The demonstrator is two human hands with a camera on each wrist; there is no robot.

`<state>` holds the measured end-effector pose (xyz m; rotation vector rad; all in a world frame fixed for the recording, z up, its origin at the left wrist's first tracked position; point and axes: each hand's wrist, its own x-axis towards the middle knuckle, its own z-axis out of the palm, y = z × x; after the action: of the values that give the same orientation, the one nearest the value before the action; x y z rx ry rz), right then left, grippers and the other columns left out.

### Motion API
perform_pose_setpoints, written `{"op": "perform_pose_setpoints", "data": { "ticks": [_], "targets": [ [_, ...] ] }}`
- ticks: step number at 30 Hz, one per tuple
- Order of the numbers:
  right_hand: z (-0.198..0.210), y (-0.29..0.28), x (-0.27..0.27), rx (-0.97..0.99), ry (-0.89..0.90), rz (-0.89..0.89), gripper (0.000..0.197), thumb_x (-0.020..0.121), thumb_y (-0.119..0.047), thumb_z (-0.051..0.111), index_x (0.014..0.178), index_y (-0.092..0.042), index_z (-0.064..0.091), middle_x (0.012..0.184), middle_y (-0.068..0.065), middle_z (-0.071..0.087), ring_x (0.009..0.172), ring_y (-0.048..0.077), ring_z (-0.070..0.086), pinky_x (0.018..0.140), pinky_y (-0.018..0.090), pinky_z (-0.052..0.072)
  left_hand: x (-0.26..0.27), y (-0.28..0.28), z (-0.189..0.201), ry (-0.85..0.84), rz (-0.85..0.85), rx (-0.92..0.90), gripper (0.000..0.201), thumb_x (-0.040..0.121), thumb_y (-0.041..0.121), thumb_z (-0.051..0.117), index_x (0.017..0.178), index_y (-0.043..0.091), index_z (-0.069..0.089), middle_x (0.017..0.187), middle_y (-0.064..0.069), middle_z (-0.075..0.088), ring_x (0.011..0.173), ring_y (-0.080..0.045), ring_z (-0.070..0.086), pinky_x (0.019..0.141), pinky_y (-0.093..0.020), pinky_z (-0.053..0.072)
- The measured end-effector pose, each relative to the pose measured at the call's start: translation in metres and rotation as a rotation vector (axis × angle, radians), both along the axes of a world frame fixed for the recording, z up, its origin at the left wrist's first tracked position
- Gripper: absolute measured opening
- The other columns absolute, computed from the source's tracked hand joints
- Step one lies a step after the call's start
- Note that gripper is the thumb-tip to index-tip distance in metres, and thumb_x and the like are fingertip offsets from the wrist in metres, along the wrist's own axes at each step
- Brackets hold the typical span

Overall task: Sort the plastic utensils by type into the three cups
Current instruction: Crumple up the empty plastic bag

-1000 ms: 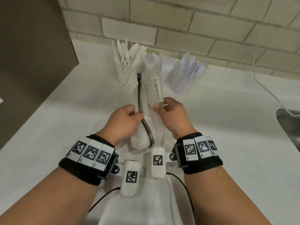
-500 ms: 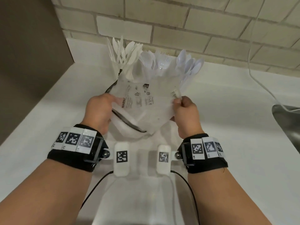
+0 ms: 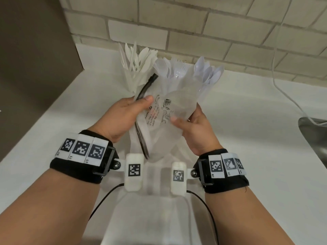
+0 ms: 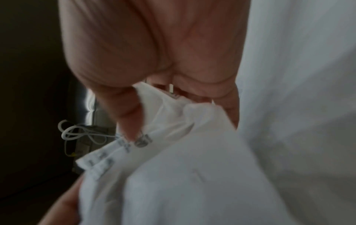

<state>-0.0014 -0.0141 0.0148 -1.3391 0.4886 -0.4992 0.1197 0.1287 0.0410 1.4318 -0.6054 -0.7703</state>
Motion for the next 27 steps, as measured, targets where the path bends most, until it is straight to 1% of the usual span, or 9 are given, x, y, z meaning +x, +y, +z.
{"op": "perform_pose_setpoints", "data": {
  "ticks": [3, 8, 11, 13, 15, 19, 21, 24, 27],
  "targets": [
    [0.01, 0.003, 0.003, 0.034, -0.045, -0.179, 0.029, 0.093, -0.028, 0.056, 0.116, -0.012, 0.059, 0.116, 0.014, 0.067, 0.109, 0.029, 0.065, 0.096, 0.05, 0.05, -0.002, -0.001, -0.006, -0.121, -0.028, 0.037, 0.03, 0.087, 0.044, 0.055, 0.104, 0.024, 0.07, 0.11, 0.001, 0.072, 0.111, -0.014, 0.064, 0.107, -0.041, 0.04],
    [0.015, -0.019, 0.003, -0.146, 0.029, -0.532, 0.021, 0.099, -0.032, 0.045, 0.088, -0.025, 0.061, 0.093, 0.001, 0.07, 0.094, 0.023, 0.068, 0.088, 0.047, 0.056, 0.009, 0.003, -0.009, -0.068, 0.314, -0.028, 0.02, 0.098, 0.029, 0.05, 0.095, 0.023, 0.068, 0.095, 0.012, 0.074, 0.105, -0.014, 0.065, 0.098, -0.036, 0.047],
    [0.015, -0.022, 0.004, -0.117, 0.001, -0.544, 0.023, 0.099, -0.031, 0.043, 0.086, -0.024, 0.06, 0.095, 0.004, 0.07, 0.095, 0.026, 0.068, 0.087, 0.047, 0.056, 0.01, 0.008, -0.011, 0.001, 0.228, -0.078, 0.02, 0.091, 0.028, 0.06, 0.11, 0.033, 0.061, 0.104, 0.012, 0.072, 0.108, -0.016, 0.065, 0.09, -0.036, 0.05],
    [0.018, -0.021, 0.004, -0.067, -0.03, -0.513, 0.02, 0.1, -0.029, 0.043, 0.09, -0.022, 0.058, 0.095, 0.006, 0.069, 0.093, 0.027, 0.068, 0.083, 0.042, 0.057, 0.002, 0.013, -0.014, 0.032, -0.053, 0.034, 0.061, 0.074, 0.031, 0.075, 0.125, 0.044, 0.045, 0.118, 0.014, 0.067, 0.111, -0.016, 0.064, 0.087, -0.045, 0.053],
    [0.02, -0.02, 0.002, 0.015, -0.095, -0.426, 0.011, 0.098, -0.028, 0.05, 0.096, -0.018, 0.056, 0.092, 0.004, 0.068, 0.088, 0.024, 0.068, 0.08, 0.04, 0.058, -0.004, 0.015, -0.018, 0.023, -0.22, 0.129, 0.087, 0.06, 0.025, 0.082, 0.133, 0.043, 0.038, 0.123, 0.009, 0.066, 0.113, -0.021, 0.063, 0.087, -0.053, 0.052],
    [0.013, -0.015, -0.002, 0.095, 0.029, -0.185, 0.039, 0.083, -0.029, 0.072, 0.115, -0.011, 0.058, 0.105, 0.005, 0.072, 0.092, 0.02, 0.071, 0.077, 0.039, 0.058, -0.004, 0.01, -0.017, 0.08, -0.02, -0.017, 0.077, 0.062, 0.004, 0.074, 0.126, 0.035, 0.045, 0.119, 0.002, 0.068, 0.109, -0.02, 0.065, 0.083, -0.051, 0.056],
    [0.003, -0.007, -0.002, 0.067, 0.154, -0.101, 0.021, 0.09, -0.024, 0.065, 0.108, -0.014, 0.063, 0.103, 0.004, 0.073, 0.093, 0.021, 0.071, 0.075, 0.04, 0.058, -0.004, 0.008, -0.017, 0.021, -0.036, -0.035, 0.076, 0.062, 0.001, 0.075, 0.123, 0.036, 0.046, 0.121, 0.003, 0.067, 0.112, -0.016, 0.064, 0.087, -0.041, 0.055],
    [-0.006, -0.008, 0.001, -0.018, 0.175, -0.258, 0.011, 0.096, -0.018, 0.052, 0.094, -0.022, 0.063, 0.1, 0.005, 0.071, 0.096, 0.028, 0.068, 0.085, 0.052, 0.056, -0.002, 0.01, -0.022, -0.082, -0.058, 0.023, 0.091, 0.058, -0.001, 0.074, 0.136, 0.027, 0.037, 0.127, 0.001, 0.062, 0.117, -0.016, 0.06, 0.089, -0.041, 0.055],
    [-0.007, -0.018, -0.001, -0.075, 0.126, -0.435, 0.016, 0.097, -0.019, 0.05, 0.085, -0.023, 0.059, 0.09, 0.004, 0.067, 0.084, 0.025, 0.065, 0.086, 0.055, 0.054, 0.005, 0.017, -0.024, -0.048, -0.01, -0.012, 0.102, 0.062, -0.005, 0.067, 0.141, 0.043, 0.025, 0.134, 0.01, 0.053, 0.119, -0.014, 0.057, 0.077, -0.047, 0.057]
  ]
}}
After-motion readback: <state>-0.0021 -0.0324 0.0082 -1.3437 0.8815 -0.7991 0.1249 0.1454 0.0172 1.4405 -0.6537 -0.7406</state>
